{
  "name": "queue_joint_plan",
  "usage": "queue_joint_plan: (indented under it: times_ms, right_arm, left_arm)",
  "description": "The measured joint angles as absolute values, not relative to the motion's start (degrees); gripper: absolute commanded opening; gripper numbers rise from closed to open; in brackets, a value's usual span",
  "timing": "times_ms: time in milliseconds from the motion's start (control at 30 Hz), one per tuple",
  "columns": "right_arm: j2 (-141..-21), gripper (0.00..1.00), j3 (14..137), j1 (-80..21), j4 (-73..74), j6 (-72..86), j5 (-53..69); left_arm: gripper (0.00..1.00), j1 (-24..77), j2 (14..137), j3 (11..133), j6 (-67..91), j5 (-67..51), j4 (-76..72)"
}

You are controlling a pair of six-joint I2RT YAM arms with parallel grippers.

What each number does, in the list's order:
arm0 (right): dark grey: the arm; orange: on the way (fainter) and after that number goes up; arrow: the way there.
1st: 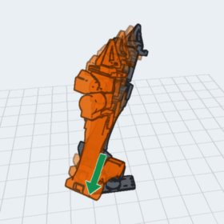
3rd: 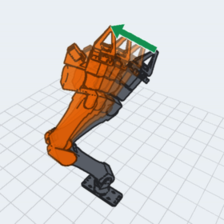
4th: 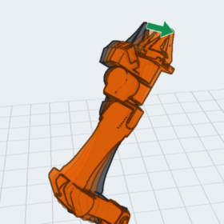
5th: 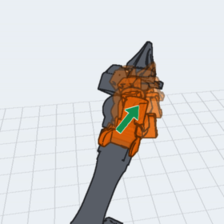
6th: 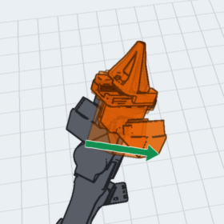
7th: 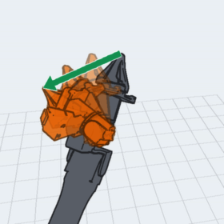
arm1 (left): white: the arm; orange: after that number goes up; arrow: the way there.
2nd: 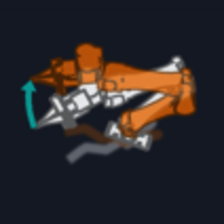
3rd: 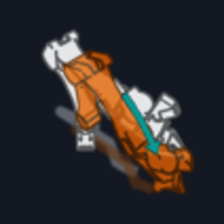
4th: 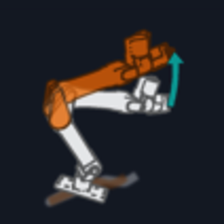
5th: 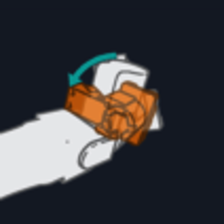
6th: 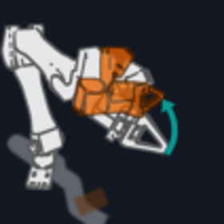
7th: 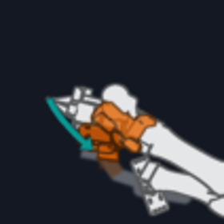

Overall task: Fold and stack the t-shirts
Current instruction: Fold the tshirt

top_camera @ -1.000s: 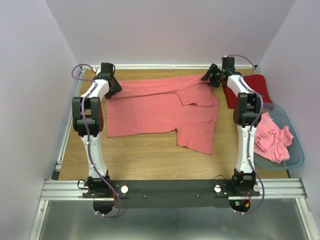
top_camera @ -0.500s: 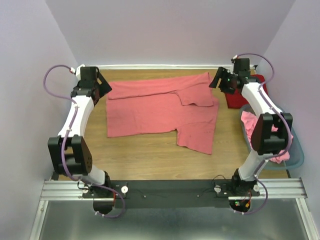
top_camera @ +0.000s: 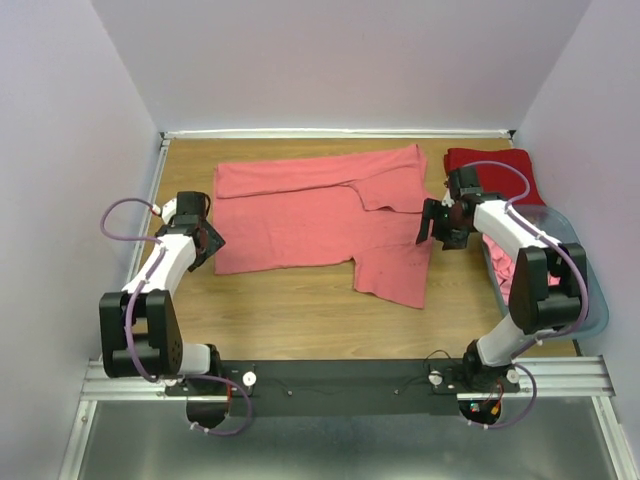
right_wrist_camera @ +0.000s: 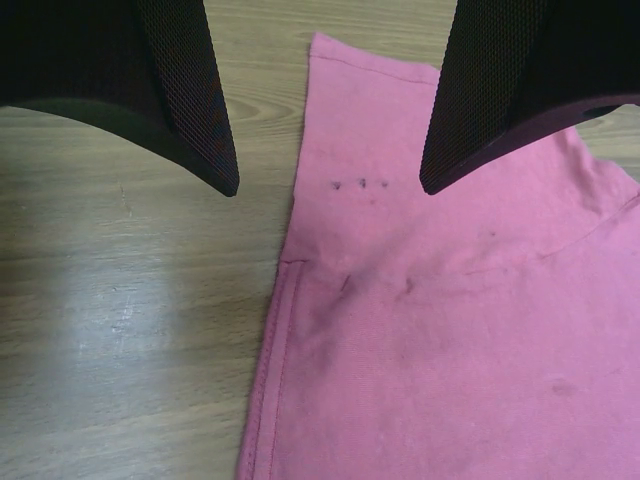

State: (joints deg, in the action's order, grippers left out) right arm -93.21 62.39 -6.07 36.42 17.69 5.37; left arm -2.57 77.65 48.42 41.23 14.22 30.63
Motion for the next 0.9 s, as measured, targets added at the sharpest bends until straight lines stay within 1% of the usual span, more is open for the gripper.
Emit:
queue_joint_plan:
  times_ms: [100,367,633,767,900]
  right_arm:
    - [-92.97,0.81,62.39,-6.13,36.4,17.54,5.37]
    - [-92.55,0.81,62.3,-6.33,36.38,17.39,5.34]
    - [-92.55,0.81,62.3,-6.33,36.38,16.99,5.34]
    - [-92.55,0.81,62.28,-6.33,36.38,16.93,5.26]
    - [-92.55,0.81,62.28,-6.33,36.38,16.93,5.28]
  left_arm:
    - [0.63,-2.52,79.13,46.54,41.93,15.05,29.89]
    - [0.57,-1.76,82.28,42.15,43.24,15.7,28.51]
    - [0.57,-1.15,82.3,41.71,43.59,15.84,26.57]
    - [0.6,-0.89,82.21,41.71,43.9,15.75,26.17]
    - [0.6,-0.62,81.12,41.71,44.95,14.92,26.44]
